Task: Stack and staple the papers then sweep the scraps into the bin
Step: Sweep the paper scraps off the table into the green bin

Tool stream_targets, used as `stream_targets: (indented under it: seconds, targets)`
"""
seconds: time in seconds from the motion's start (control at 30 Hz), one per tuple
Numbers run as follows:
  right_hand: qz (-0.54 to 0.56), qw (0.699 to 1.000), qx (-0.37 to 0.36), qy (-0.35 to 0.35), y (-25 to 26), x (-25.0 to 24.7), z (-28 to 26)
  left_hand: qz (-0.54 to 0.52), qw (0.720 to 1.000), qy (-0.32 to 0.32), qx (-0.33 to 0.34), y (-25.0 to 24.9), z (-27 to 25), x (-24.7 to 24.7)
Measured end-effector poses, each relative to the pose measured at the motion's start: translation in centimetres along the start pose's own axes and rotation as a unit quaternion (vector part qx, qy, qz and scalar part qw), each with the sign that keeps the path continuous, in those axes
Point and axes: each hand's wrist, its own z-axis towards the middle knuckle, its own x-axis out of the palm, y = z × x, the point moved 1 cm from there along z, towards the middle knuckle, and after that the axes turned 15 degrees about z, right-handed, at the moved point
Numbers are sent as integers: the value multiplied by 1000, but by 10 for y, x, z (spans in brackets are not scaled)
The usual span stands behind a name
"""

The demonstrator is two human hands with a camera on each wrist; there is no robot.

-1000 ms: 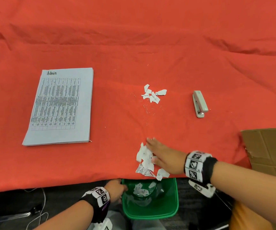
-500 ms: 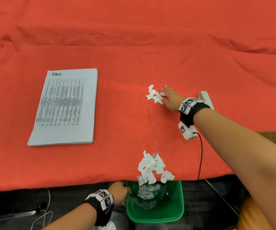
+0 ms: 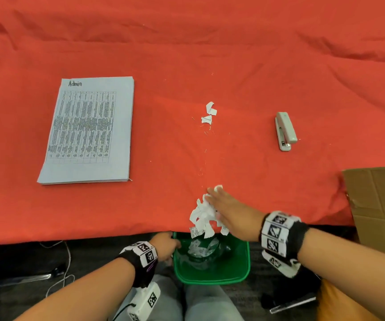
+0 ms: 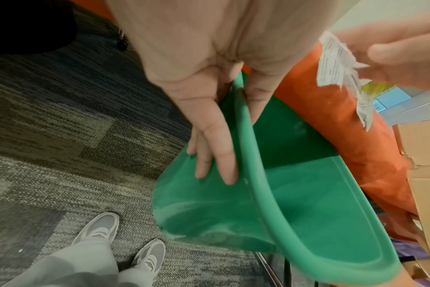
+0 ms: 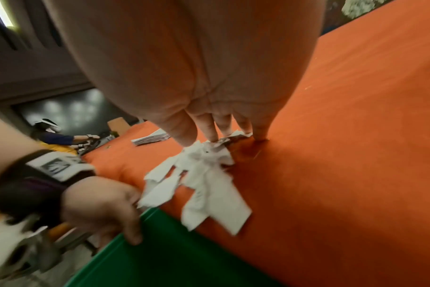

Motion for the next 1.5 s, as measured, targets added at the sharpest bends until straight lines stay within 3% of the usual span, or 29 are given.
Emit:
stream_targets:
  seconds: [0.1, 0.27, 0.33, 0.47, 0.67, 0.73, 0.8, 1.03, 1.17, 1.37, 1.5]
  targets:
    - [27, 999, -15, 32, -1, 17, -15, -12, 1000, 1, 0, 0, 0, 2]
    - [45, 995, -19, -90, -1, -23, -5, -22, 1000, 7, 6, -2, 0, 4]
    - [36, 994, -5, -106, -4, -32, 8, -23, 1000, 9, 9, -4, -2, 5]
    - [3, 998, 13, -59, -4, -7, 13, -28, 1000, 7, 13, -7, -4, 6]
    - [-18, 998, -32, 51, 5, 48, -36, -27, 1000, 4, 8, -3, -5, 3]
    - [2, 997, -32, 74, 8, 43, -47, -35, 999, 7, 7, -4, -7, 3]
    - [19, 998, -40, 41, 12, 17, -47, -36, 999, 6, 5, -5, -10, 3]
    - [-6, 991, 13, -135, 0, -122, 51, -46, 999, 18, 13, 0, -6, 1]
    - [21, 979, 51, -198, -6, -170, 116, -11, 999, 35, -7, -1, -5, -2]
    - [8, 969, 86, -229, -11, -186, 174, -5, 999, 35, -17, -4, -3, -6]
    - [-15, 981, 49, -189, -11, -162, 167, 19, 999, 37, -18, -3, -2, -9]
